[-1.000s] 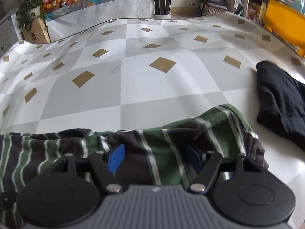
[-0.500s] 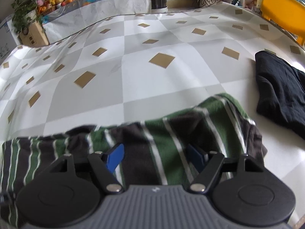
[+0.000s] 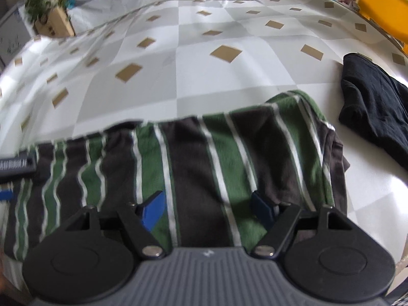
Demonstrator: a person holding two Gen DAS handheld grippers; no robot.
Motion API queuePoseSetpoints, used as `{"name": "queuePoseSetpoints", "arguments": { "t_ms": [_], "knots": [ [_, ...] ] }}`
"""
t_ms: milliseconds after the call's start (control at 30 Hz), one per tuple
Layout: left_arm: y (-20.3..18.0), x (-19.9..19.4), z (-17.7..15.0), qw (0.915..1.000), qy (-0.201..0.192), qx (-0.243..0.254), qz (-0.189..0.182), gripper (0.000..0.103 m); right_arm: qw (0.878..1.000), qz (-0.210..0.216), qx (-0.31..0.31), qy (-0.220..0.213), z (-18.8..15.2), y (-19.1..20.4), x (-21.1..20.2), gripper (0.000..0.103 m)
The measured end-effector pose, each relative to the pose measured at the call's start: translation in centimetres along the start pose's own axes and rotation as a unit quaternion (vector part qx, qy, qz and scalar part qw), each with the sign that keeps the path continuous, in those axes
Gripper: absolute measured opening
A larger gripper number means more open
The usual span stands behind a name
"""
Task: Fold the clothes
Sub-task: 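Press the folded shirt's edge flat with both grippers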
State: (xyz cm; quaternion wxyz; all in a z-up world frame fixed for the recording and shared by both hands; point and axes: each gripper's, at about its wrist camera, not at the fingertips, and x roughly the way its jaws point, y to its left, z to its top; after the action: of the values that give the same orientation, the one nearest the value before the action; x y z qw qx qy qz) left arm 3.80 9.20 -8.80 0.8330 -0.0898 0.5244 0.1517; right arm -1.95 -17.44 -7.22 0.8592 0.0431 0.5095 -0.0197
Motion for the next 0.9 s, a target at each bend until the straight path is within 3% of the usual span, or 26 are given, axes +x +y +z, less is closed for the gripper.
{"name": "queuePoseSetpoints", "arguments": {
  "t_ms": [533,900],
  "knots": [
    [0.5,0.9,1.3,0.9998,-0.005,-0.020,-0.005,0.103,1.000,-0.008,-0.024,-0.019,-1.1,-0.1,0.1,0.081],
    [1.1,-2.8,-2.4,0.9995,0.009,-0.002,-0.029,0.103,1.000,0.005,-0.020,-0.015,-1.9,0.2,-1.5,0.081]
  ]
}}
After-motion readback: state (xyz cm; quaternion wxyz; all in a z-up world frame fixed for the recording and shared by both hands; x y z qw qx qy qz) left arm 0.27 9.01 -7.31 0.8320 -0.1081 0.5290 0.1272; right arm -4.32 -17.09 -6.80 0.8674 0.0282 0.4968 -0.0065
